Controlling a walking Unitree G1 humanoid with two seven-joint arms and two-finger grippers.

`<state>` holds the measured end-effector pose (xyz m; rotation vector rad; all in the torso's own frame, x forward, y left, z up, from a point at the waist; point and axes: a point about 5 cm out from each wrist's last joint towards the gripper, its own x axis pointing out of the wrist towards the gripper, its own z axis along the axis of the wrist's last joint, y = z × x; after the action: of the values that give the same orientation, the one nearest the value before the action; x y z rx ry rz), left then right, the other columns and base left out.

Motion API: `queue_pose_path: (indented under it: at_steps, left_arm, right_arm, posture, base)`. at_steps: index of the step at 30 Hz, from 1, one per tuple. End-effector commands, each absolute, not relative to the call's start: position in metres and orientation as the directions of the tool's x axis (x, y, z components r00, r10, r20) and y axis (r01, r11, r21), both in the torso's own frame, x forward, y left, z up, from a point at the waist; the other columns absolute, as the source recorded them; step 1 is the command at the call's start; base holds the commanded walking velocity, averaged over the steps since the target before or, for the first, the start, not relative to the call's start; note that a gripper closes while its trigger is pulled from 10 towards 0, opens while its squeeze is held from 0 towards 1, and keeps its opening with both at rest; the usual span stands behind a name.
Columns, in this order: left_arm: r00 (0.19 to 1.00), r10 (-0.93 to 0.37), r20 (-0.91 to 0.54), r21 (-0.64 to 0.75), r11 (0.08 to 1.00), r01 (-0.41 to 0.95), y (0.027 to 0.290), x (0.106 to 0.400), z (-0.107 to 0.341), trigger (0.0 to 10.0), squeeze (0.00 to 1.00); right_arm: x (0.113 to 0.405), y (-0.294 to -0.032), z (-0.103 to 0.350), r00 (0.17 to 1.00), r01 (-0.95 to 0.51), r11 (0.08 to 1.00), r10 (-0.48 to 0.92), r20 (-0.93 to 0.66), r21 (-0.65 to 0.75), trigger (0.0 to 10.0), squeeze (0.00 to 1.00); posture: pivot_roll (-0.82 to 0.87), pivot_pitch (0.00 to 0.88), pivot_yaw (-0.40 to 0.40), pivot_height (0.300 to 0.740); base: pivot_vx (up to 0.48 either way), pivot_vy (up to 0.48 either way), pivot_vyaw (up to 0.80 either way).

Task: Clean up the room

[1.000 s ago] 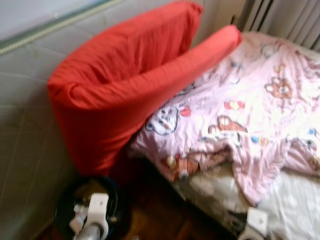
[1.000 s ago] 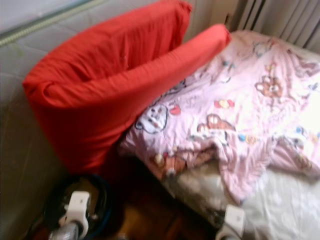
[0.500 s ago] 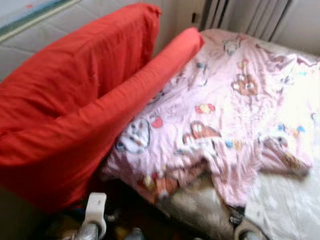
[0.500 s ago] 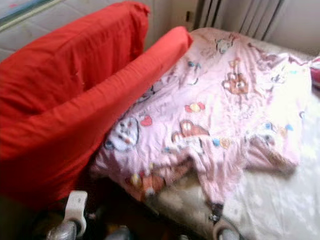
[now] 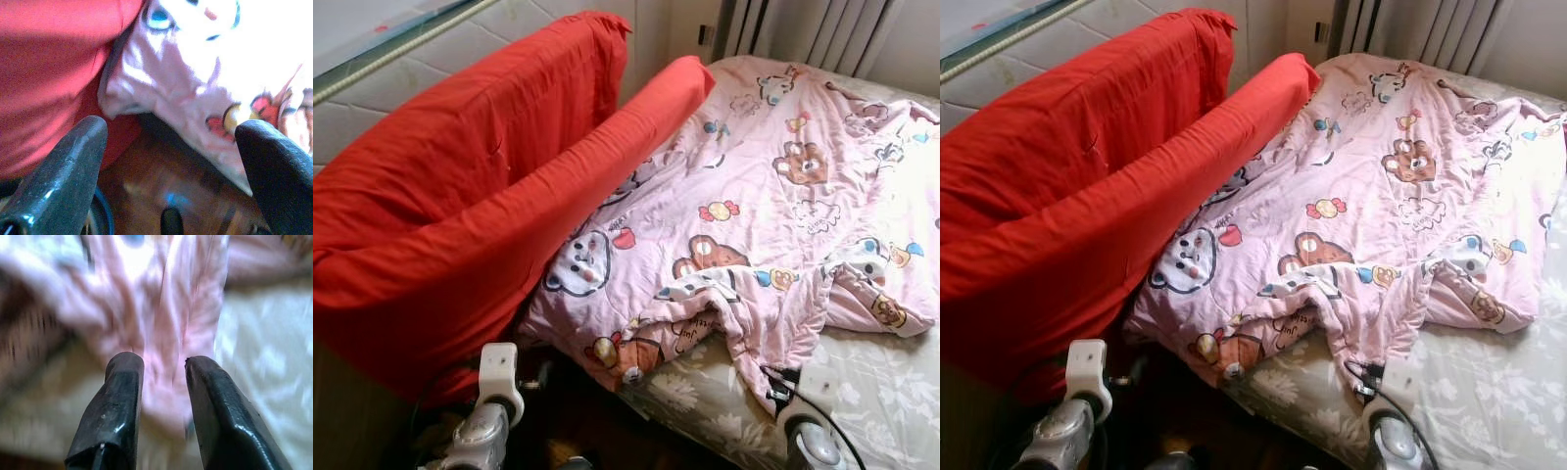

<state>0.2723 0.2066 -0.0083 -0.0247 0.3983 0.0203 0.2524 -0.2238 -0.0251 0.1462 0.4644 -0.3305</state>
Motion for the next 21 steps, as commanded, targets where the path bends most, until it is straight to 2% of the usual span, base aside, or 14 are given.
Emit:
queue_pose_path:
  at_steps: [1,7,21]
  left_arm:
    - [0.924,0.022,-0.383,-0.040,0.998,-0.040,0.208,0.270,-0.010,10.0,0.00]
    - [0.959,0.015,-0.283,-0.044,0.999,-0.028,0.207,0.276,0.003,10.0,0.00]
    - [0.975,0.007,-0.223,-0.062,0.998,-0.021,0.206,0.283,0.012,10.0,0.00]
  right_arm:
    - [0.252,-0.228,-0.023,0.849,0.356,0.932,-0.295,-0.438,0.063,10.0,0.00]
    - [0.267,-0.238,0.000,0.899,0.350,0.935,-0.320,-0.298,0.051,10.0,0.00]
    - [0.268,-0.226,-0.001,0.918,0.316,0.947,-0.287,-0.273,0.065,10.0,0.00]
  posture:
    - [0.13,0.183,0.015,0.740]
    - [0.12,0.182,0.006,0.740]
    - [0.13,0.167,0.000,0.680]
  base:
    - [0.000,0.000,0.00]
    - [0.000,0.000,0.00]
    - [0.000,0.000,0.00]
